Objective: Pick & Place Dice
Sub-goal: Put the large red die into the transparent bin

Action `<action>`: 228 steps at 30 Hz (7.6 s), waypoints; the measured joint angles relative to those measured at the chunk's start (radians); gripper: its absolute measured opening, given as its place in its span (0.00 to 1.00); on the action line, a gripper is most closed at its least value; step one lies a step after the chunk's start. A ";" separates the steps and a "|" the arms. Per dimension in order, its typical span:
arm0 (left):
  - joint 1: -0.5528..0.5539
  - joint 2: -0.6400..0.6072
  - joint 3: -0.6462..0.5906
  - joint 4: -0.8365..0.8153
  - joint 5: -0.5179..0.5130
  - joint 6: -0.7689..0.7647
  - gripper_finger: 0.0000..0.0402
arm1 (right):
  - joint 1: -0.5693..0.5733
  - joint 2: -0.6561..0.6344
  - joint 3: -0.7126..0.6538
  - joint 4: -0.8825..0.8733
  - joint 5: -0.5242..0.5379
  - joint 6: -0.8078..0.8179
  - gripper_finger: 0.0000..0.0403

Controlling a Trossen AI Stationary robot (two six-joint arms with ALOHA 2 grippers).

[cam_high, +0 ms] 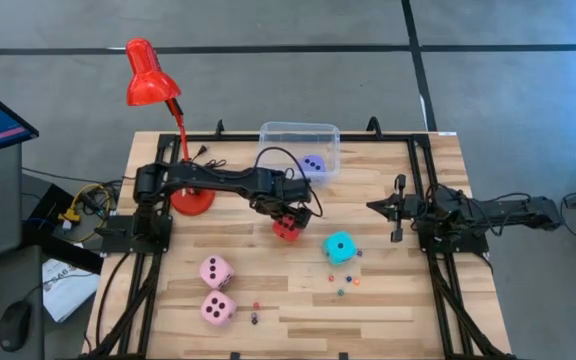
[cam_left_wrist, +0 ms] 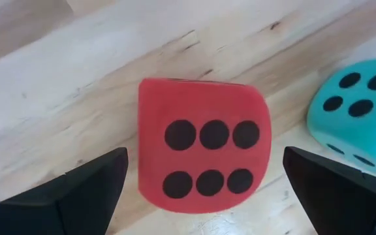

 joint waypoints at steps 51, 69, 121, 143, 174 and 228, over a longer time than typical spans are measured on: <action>-0.130 -0.010 0.128 -0.002 -0.287 0.069 0.94 | -0.010 0.000 0.000 0.002 0.000 0.002 0.00; -0.107 -0.026 0.125 -0.070 -0.301 0.068 0.94 | -0.011 0.000 0.000 -0.005 0.000 0.002 0.00; -0.075 0.063 0.125 -0.097 -0.170 0.093 1.00 | -0.011 0.000 0.001 -0.010 0.000 0.002 0.00; -0.075 0.064 0.046 -0.030 -0.154 0.090 1.00 | -0.011 0.000 0.001 -0.006 0.000 0.002 0.00; -0.073 0.065 -0.072 0.156 -0.131 0.068 1.00 | -0.010 0.000 0.001 -0.006 0.000 0.001 0.00; 0.278 -0.136 -0.073 0.339 -0.296 0.207 0.93 | -0.027 0.000 0.001 -0.011 0.000 0.002 0.00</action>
